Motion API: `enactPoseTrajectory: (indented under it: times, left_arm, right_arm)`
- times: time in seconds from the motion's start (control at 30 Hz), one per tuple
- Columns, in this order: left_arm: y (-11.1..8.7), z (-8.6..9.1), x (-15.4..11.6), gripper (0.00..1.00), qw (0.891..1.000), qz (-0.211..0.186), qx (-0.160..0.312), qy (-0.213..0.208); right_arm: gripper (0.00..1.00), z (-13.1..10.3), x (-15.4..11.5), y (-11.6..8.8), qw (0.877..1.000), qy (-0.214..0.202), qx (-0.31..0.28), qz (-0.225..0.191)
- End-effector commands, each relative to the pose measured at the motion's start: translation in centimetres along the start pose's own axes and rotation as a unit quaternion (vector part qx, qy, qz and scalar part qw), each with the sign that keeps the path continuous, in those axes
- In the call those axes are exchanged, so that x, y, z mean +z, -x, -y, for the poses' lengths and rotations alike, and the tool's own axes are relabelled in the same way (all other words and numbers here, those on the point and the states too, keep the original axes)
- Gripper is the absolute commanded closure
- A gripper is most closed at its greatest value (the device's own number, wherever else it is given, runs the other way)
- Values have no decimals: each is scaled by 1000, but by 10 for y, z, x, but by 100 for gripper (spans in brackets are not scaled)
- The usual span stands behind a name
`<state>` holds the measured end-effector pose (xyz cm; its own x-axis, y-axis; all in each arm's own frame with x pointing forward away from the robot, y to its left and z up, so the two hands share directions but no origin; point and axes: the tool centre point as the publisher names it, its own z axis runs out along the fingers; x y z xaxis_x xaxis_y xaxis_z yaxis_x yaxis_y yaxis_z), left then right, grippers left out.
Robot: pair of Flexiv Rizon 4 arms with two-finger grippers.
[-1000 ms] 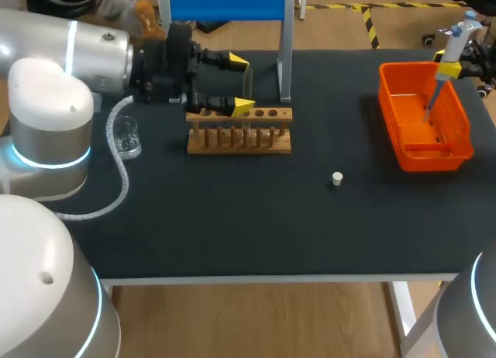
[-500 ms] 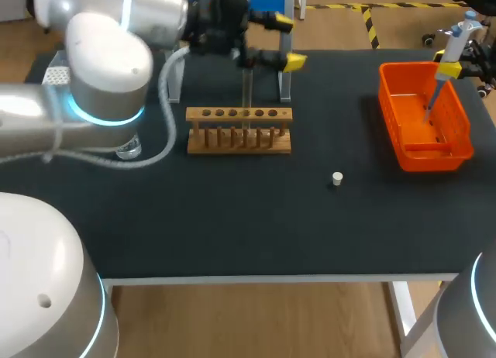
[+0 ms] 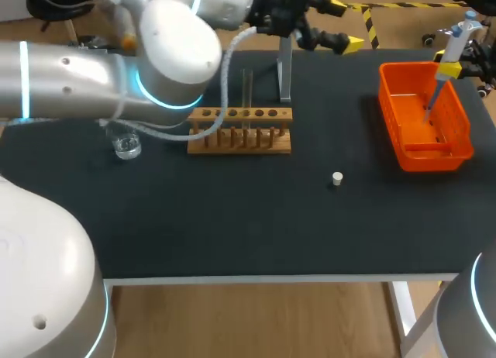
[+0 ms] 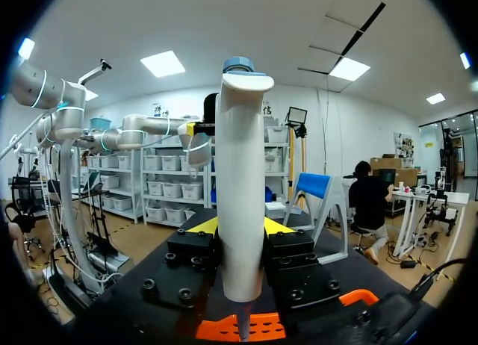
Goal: Invert the test tube, pick up the pipette, mount the tip to pipette, aspirate from beaker and dispense into the tube, eject the tip, return the pipette, and cap with the stopper.
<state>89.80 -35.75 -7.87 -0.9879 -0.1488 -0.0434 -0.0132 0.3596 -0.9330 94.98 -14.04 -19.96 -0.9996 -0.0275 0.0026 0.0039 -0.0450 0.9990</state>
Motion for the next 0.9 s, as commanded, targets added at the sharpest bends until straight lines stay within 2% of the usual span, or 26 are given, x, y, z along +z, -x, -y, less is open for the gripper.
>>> enactPoseTrajectory:
  times: [0.03, 0.07, 0.1, 0.77, 0.9]
  left_arm:
    - [2, 0, 22, 5, 1000, 1, 0, -3]
    - [2, 0, 22, 41, 1000, 1, 0, -3]
    - [2, 0, 22, 100, 1000, 1, 0, -3]
    - [2, 0, 22, 100, 1000, 1, 0, -3]
    - [10, 11, 38, 100, 1000, -5, 5, -4]
  right_arm:
    - [100, 0, -1, 1, 1000, -1, 0, -1]
    - [100, 0, -1, 1, 1000, -1, 0, -1]
    - [100, 0, -1, 1, 1000, -1, 0, -1]
    - [100, 0, -1, 1, 1000, -1, 0, -1]
    - [100, 0, -1, 1, 1000, -1, 0, -1]
